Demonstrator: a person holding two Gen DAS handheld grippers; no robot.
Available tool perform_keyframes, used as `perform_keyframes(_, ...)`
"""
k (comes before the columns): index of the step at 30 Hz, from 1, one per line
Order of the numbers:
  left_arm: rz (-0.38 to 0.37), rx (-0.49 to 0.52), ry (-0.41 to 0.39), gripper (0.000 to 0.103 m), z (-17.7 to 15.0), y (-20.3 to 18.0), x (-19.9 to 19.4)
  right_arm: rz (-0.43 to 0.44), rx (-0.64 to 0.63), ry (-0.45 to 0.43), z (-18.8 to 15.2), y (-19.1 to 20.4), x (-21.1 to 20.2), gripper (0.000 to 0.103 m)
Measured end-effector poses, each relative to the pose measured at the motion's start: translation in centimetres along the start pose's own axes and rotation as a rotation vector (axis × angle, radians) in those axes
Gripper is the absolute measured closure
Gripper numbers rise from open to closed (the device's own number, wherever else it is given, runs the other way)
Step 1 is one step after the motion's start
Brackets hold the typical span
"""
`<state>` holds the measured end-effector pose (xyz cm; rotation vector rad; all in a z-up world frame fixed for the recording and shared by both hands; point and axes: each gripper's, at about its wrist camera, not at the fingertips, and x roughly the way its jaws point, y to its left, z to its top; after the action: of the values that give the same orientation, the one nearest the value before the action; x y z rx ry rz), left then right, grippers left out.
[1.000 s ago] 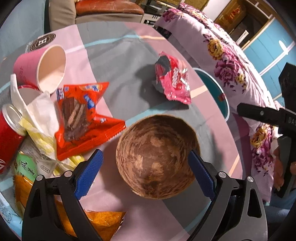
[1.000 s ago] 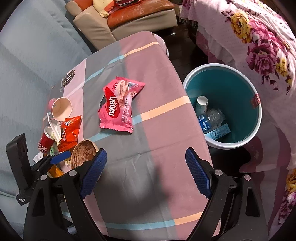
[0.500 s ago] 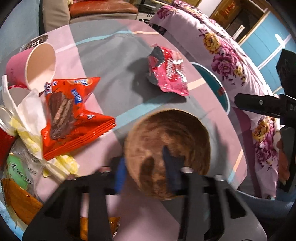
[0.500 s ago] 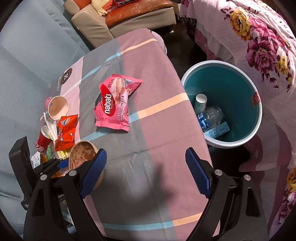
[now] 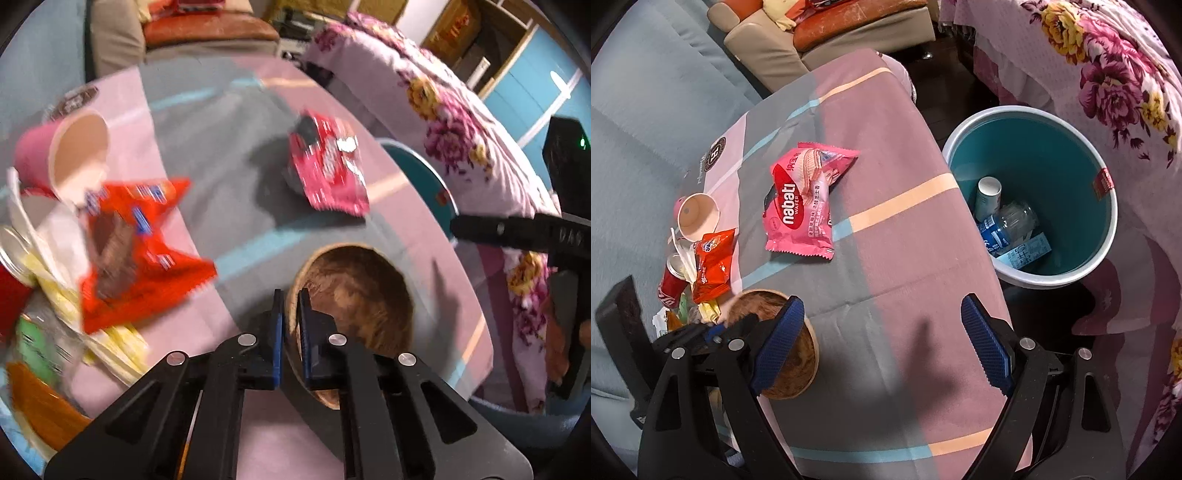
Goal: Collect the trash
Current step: 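Grasp the wooden bowl rim with the left tool while the right tool grasps the pink wafer wrapper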
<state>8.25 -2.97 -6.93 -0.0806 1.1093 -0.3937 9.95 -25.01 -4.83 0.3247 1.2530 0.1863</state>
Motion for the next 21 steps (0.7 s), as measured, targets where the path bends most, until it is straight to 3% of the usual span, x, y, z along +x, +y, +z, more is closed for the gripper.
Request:
perform_keyframes(13, 0.07, -0.114, -0.162, 0.095, 4.7, 4.7, -4.5, 0.062, -0.035, -0.029, 4.9, 2.4, 2.1, 0.02)
perform_keyframes(19, 0.076, -0.159, -0.174, 0.095, 5.6, 6.9, -4.9, 0.09, -0.055, 0.001, 7.5, 4.1, 5.7, 0.02)
perform_keyframes(21, 0.076, -0.161, -0.169, 0.095, 5.6, 7.1, -4.7, 0.09, -0.061, 0.001, 7.8, 4.5, 6.5, 0.028)
